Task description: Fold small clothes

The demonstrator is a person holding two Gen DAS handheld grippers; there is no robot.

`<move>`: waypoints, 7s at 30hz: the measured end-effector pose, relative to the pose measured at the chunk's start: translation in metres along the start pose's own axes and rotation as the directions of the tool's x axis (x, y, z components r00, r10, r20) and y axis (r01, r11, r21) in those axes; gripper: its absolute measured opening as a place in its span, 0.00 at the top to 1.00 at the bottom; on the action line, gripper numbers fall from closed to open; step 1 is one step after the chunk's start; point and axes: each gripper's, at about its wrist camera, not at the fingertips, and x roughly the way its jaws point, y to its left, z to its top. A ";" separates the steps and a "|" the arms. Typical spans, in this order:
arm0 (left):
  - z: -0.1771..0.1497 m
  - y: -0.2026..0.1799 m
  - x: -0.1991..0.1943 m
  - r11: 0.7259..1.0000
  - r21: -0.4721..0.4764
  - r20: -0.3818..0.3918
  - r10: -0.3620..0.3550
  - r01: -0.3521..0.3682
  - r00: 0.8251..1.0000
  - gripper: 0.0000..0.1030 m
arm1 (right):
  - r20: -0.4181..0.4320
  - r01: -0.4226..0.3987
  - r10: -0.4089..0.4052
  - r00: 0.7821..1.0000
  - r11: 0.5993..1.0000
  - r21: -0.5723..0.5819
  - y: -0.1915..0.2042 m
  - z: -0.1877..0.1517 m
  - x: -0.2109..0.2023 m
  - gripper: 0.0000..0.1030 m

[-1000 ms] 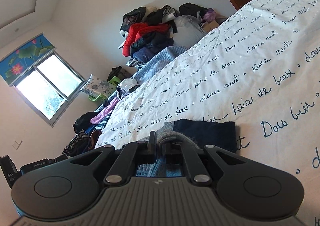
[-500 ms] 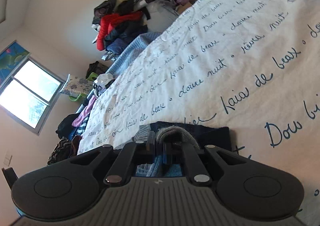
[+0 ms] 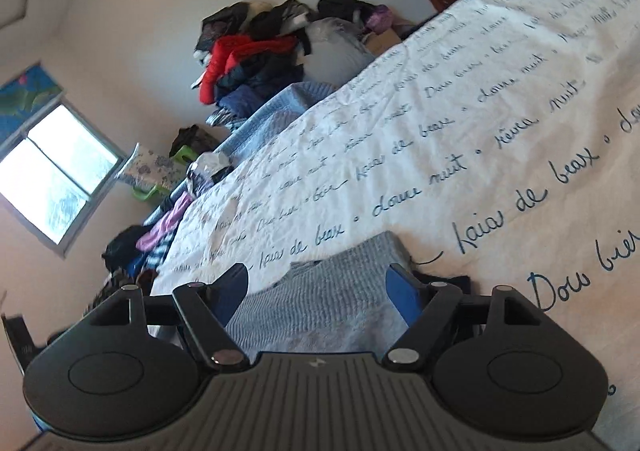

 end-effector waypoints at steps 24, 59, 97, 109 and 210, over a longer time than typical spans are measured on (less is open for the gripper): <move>-0.128 -0.002 -0.078 0.908 0.353 0.091 0.209 -0.227 0.974 0.18 | -0.075 0.142 -0.197 0.978 0.880 -0.454 0.087 -0.121 -0.040 0.00; -0.160 0.065 -0.109 0.891 0.391 0.116 0.200 -0.230 0.973 0.08 | 0.032 0.268 -0.372 0.928 0.602 -0.752 0.091 -0.180 -0.045 0.00; -0.156 0.094 -0.126 0.999 0.007 0.027 0.034 -0.034 0.999 0.43 | -0.012 0.043 -0.118 0.993 0.453 -0.890 0.179 -0.240 -0.025 0.00; -0.152 0.091 -0.127 0.984 0.108 0.043 0.141 -0.145 0.989 0.24 | -0.037 0.031 -0.108 0.994 0.565 -0.825 0.185 -0.234 -0.028 0.00; 0.002 -0.023 -0.021 0.960 0.219 -0.096 -0.159 0.176 0.983 0.92 | -0.092 -0.202 0.186 0.978 0.754 -0.625 0.191 -0.185 0.010 0.92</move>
